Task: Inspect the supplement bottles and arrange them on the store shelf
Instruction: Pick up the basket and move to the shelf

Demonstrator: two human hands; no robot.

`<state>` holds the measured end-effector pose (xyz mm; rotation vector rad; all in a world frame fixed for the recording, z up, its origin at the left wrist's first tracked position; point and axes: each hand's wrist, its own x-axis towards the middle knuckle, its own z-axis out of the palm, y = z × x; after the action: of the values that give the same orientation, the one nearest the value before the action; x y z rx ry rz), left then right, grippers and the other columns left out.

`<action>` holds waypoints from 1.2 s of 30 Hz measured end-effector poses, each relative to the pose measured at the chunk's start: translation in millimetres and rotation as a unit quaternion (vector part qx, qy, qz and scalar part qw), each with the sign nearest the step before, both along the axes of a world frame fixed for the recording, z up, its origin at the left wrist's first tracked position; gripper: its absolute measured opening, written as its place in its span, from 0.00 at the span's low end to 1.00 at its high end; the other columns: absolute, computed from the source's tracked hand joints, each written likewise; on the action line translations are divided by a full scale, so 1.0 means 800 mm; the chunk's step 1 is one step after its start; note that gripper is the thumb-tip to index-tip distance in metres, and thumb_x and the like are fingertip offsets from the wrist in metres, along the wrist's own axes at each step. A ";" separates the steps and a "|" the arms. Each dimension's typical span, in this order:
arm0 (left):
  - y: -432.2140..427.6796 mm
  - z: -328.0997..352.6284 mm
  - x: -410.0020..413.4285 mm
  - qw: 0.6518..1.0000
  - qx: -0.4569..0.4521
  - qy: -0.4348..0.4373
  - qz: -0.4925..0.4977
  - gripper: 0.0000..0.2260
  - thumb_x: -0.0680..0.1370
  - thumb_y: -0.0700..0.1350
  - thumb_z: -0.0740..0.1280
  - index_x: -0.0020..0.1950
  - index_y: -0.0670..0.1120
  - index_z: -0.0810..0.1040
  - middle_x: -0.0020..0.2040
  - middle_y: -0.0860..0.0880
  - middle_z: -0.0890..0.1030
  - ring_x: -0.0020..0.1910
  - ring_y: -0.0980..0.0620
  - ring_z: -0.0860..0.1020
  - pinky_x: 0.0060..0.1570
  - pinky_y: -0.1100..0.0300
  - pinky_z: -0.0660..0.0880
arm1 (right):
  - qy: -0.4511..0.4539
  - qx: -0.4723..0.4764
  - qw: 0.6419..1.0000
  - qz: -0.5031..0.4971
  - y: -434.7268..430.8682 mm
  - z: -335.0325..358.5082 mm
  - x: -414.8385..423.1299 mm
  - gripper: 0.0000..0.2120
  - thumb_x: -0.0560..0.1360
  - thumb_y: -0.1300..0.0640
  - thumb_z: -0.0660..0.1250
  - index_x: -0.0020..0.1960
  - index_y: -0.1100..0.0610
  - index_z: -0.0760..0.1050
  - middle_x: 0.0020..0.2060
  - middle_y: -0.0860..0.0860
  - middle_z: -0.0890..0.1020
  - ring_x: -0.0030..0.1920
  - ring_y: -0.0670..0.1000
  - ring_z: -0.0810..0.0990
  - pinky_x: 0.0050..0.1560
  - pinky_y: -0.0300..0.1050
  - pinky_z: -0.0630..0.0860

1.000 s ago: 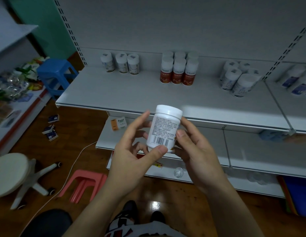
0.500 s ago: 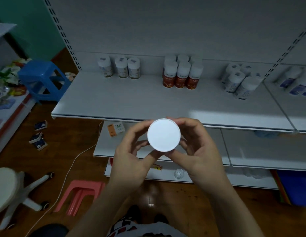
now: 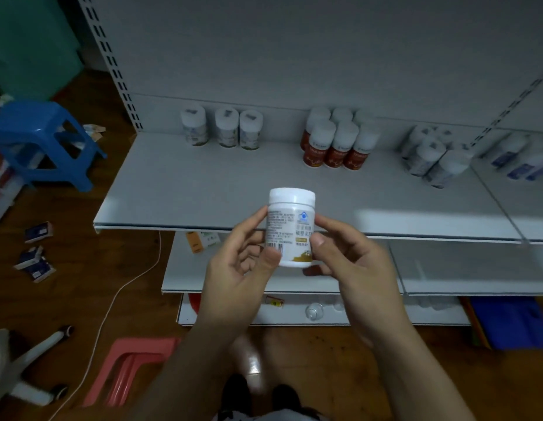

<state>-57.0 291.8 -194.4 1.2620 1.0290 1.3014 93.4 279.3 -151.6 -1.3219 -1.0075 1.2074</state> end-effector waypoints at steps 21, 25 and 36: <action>0.024 -0.011 -0.042 0.989 -0.071 0.070 -0.104 0.29 0.67 0.50 0.77 0.63 0.62 0.67 0.57 0.57 0.82 0.56 0.54 0.81 0.55 0.55 0.77 | -0.022 -0.010 1.000 -0.009 0.015 -0.009 -0.030 0.16 0.71 0.66 0.72 0.58 0.55 0.79 0.47 0.60 0.83 0.42 0.49 0.82 0.41 0.40 0.80; 0.028 -0.011 -0.025 0.986 -0.058 0.133 -0.085 0.30 0.65 0.51 0.80 0.58 0.65 0.67 0.57 0.59 0.80 0.57 0.58 0.79 0.55 0.57 0.78 | -0.076 -0.002 0.997 0.012 0.015 -0.013 -0.015 0.19 0.72 0.63 0.74 0.58 0.47 0.77 0.48 0.53 0.84 0.45 0.48 0.84 0.50 0.48 0.82; 0.028 0.011 0.090 0.859 0.120 0.480 -0.130 0.32 0.72 0.62 0.70 0.71 0.55 0.63 0.68 0.54 0.72 0.66 0.53 0.69 0.58 0.60 0.65 | -0.272 -0.017 0.958 -0.086 -0.012 -0.024 0.084 0.23 0.66 0.47 0.78 0.55 0.43 0.71 0.46 0.35 0.78 0.48 0.37 0.76 0.41 0.27 0.70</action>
<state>14.9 314.2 -185.7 2.2591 1.3058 0.5427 160.7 269.5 -170.4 -1.7819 -1.2227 0.7414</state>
